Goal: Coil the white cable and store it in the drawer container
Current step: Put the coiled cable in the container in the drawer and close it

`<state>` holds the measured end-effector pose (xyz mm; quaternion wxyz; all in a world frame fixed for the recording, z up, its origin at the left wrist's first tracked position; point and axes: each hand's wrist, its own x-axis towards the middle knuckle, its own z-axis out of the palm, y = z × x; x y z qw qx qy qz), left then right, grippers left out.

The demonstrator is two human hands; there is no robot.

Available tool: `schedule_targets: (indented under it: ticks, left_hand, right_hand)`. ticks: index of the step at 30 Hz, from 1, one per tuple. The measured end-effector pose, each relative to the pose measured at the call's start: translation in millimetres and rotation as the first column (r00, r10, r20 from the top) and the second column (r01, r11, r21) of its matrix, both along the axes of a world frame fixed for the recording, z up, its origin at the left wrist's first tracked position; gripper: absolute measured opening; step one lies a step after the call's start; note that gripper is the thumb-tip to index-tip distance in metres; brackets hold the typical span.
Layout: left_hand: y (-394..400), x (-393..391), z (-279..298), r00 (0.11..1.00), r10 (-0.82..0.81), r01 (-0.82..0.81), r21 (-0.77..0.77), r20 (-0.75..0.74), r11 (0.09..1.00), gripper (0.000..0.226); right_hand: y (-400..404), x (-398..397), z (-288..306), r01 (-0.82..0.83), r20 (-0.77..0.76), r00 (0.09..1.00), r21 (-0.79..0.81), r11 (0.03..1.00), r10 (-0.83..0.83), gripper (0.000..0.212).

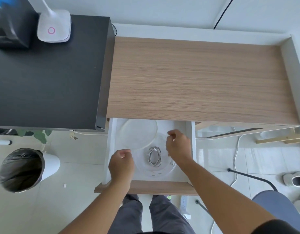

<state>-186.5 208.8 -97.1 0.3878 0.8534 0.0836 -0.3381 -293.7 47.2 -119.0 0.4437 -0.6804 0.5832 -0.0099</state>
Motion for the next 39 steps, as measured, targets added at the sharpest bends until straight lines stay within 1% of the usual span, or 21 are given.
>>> schedule_targets:
  ticks: [2, 4, 6, 7, 8, 9, 10, 11, 12, 13, 14, 16, 17, 18, 19, 21, 23, 26, 28, 33, 39]
  left_hand:
    - [3.7, 12.2, -8.1, 0.999, 0.012, -0.011, 0.026, -0.04, 1.0, 0.012]
    - [0.2, 24.1, -21.6, 0.991, 0.07, -0.063, 0.067, -0.118, 0.996, 0.028]
    - [-5.9, 34.3, -32.7, 0.977, 0.091, -0.075, 0.09, -0.195, 0.993, 0.054]
    - [-9.0, 37.8, -38.6, 0.972, 0.09, -0.073, 0.086, -0.217, 0.994, 0.061]
    - [-12.0, 40.0, -41.8, 0.969, 0.092, -0.077, 0.074, -0.23, 0.994, 0.062]
    - [-14.9, 41.3, -42.3, 0.97, 0.099, -0.091, 0.044, -0.221, 0.995, 0.053]
    - [-16.7, 41.9, -46.3, 0.974, 0.095, -0.092, 0.024, -0.204, 0.995, 0.03]
    - [-18.1, 40.5, -47.7, 0.981, 0.095, -0.095, 0.009, -0.17, 0.995, 0.015]
    - [-18.5, 38.4, -52.5, 0.983, 0.105, -0.107, -0.001, -0.149, 0.994, 0.031]
    - [-18.5, 36.8, -53.6, 0.988, 0.099, -0.1, -0.001, -0.122, 0.995, 0.04]
    - [-18.0, 35.3, -51.9, 0.988, 0.107, -0.108, -0.002, -0.11, 0.994, 0.043]
    - [-16.4, 31.5, -45.0, 0.987, 0.117, -0.119, -0.02, -0.107, 0.993, 0.039]
    - [-14.2, 28.9, -42.2, 0.988, 0.117, -0.121, -0.037, -0.098, 0.992, 0.032]
    - [-11.2, 26.9, -40.8, 0.988, 0.112, -0.117, -0.048, -0.103, 0.992, 0.018]
    - [-8.0, 23.7, -38.1, 0.99, 0.107, -0.113, -0.063, -0.092, 0.992, 0.013]
    - [-1.5, 14.9, -32.1, 0.993, 0.086, -0.092, -0.08, -0.077, 0.993, 0.035]
    - [5.7, 5.1, -28.0, 0.996, 0.066, -0.072, -0.104, -0.063, 0.992, 0.04]
    - [16.4, -12.2, -27.5, 0.995, 0.029, -0.04, -0.114, -0.1, 0.993, 0.028]
    - [21.7, -23.2, -29.3, 0.995, -0.004, -0.006, -0.097, -0.097, 0.995, 0.022]
    - [20.3, -41.3, -31.3, 0.997, -0.005, 0.0, -0.062, -0.081, 0.998, 0.027]
    - [18.7, -46.4, -36.9, 0.999, 0.017, -0.021, -0.082, -0.047, 0.996, 0.025]
  right_hand:
    - [-10.9, 15.7, 3.7, 0.064, 0.036, 0.997, 0.032, 0.997, -0.065, 0.033]
    - [-17.9, 33.9, 3.4, 0.073, 0.041, 0.996, 0.091, 0.993, -0.077, 0.034]
    - [-19.3, 48.4, -4.1, 0.054, 0.038, 0.997, 0.152, 0.987, -0.06, 0.041]
    - [-19.0, 53.7, -9.7, 0.034, 0.028, 0.999, 0.169, 0.985, -0.039, 0.046]
    - [-18.0, 57.3, -15.3, 0.019, 0.014, 1.0, 0.176, 0.984, -0.022, 0.049]
    - [-16.7, 59.2, -19.8, 0.01, 0.0, 1.0, 0.173, 0.985, -0.011, 0.05]
    - [-15.7, 60.3, -23.7, 0.007, -0.012, 1.0, 0.164, 0.986, -0.005, 0.05]
    - [-14.8, 60.3, -26.3, 0.01, -0.022, 1.0, 0.155, 0.988, -0.007, 0.05]
    - [-14.0, 59.5, -27.5, 0.017, -0.03, 0.999, 0.146, 0.989, -0.013, 0.051]
    - [-13.5, 58.0, -27.9, 0.025, -0.038, 0.999, 0.142, 0.99, -0.02, 0.052]
    - [-13.2, 55.9, -27.5, 0.03, -0.042, 0.999, 0.136, 0.99, -0.024, 0.053]
    - [-13.6, 51.1, -24.4, 0.033, -0.046, 0.999, 0.119, 0.992, -0.027, 0.051]
    - [-13.6, 47.8, -21.8, 0.039, -0.045, 0.998, 0.111, 0.993, -0.034, 0.049]
    - [-13.2, 43.6, -18.7, 0.051, -0.038, 0.998, 0.104, 0.993, -0.048, 0.047]
    - [-11.9, 38.2, -15.5, 0.071, -0.024, 0.997, 0.099, 0.992, -0.069, 0.045]
    - [-5.8, 22.9, -10.1, 0.125, 0.034, 0.991, 0.096, 0.987, -0.129, 0.04]
    - [2.9, 1.8, -6.9, 0.174, 0.09, 0.979, 0.103, 0.979, -0.183, 0.039]
    - [18.7, -35.8, -6.2, 0.219, 0.111, 0.964, 0.174, 0.96, -0.24, 0.044]
    - [29.6, -58.4, -8.7, 0.248, 0.101, 0.957, 0.205, 0.947, -0.273, 0.044]
    - [50.9, -84.1, -18.3, 0.309, 0.102, 0.933, 0.26, 0.915, -0.345, 0.033]
    - [57.2, -79.3, -24.0, 0.281, 0.104, 0.948, 0.164, 0.946, -0.3, 0.037]
